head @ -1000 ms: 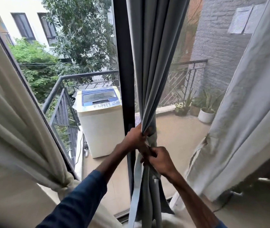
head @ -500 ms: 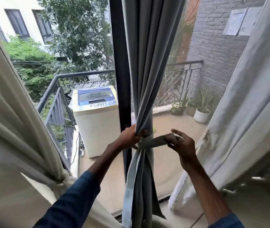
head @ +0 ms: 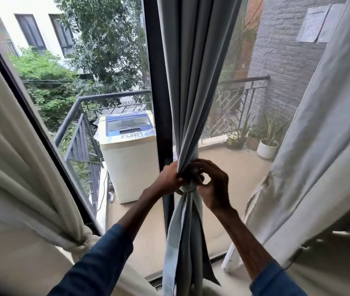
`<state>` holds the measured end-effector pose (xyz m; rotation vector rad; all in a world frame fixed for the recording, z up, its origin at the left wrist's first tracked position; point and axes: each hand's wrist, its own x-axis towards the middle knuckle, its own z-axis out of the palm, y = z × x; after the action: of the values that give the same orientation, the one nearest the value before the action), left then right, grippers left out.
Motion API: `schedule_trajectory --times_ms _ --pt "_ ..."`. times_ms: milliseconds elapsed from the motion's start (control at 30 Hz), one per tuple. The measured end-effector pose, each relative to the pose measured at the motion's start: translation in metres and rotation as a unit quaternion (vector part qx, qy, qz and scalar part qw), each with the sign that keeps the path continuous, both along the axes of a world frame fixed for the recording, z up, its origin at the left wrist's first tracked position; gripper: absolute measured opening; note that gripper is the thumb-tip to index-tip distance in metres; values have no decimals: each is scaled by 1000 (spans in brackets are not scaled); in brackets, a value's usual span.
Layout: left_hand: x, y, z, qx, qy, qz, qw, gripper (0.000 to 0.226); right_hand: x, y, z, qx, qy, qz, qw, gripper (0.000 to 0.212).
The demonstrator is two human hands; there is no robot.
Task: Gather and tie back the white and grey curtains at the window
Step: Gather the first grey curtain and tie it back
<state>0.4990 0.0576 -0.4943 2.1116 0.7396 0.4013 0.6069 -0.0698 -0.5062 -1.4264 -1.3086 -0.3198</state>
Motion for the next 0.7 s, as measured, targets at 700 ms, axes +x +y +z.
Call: schedule_trajectory --times_ms 700 --pt "-2 -13 -3 31 -6 -44 999 23 12 -5 58 -548 -132 93 821 15"
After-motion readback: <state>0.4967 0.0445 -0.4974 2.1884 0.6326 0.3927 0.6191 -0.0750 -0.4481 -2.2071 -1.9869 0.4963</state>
